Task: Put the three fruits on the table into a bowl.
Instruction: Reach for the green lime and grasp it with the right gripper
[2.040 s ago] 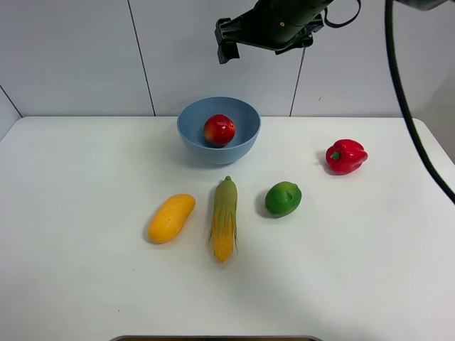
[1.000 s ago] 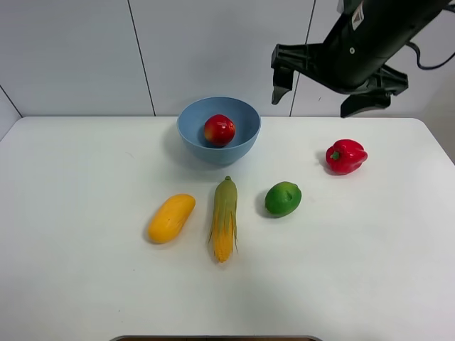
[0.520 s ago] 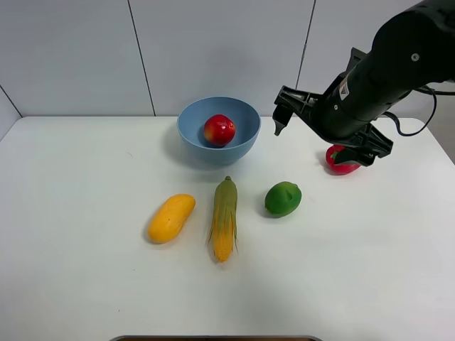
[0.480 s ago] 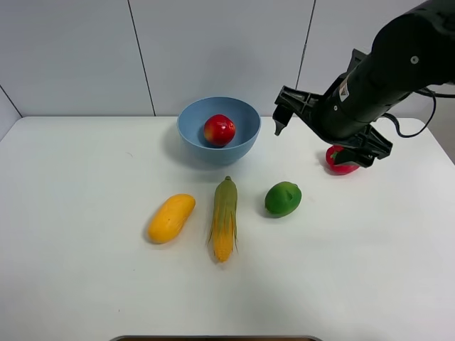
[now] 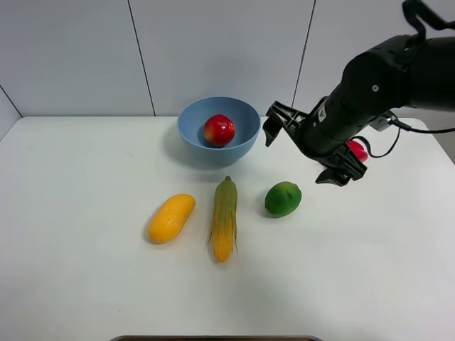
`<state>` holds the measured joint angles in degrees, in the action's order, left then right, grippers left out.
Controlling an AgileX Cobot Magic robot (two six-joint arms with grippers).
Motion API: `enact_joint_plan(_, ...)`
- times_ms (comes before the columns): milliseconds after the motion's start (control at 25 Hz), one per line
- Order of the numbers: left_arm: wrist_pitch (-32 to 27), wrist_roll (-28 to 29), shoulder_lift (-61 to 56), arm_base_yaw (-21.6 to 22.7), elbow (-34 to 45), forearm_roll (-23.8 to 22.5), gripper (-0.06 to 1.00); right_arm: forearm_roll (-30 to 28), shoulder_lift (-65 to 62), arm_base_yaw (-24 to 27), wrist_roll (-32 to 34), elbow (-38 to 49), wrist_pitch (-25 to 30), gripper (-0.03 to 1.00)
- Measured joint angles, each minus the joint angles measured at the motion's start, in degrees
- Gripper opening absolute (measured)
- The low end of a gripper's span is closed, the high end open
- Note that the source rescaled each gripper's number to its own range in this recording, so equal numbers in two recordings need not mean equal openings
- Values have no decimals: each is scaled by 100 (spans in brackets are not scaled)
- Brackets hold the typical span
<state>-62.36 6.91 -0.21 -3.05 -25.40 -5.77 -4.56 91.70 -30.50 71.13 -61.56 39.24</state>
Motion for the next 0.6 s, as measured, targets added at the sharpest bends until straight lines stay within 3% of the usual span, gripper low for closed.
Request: enact_joint_plan(600, 0, 0, 0, 0, 0, 0, 100, 224, 723, 210, 29, 0, -12, 100)
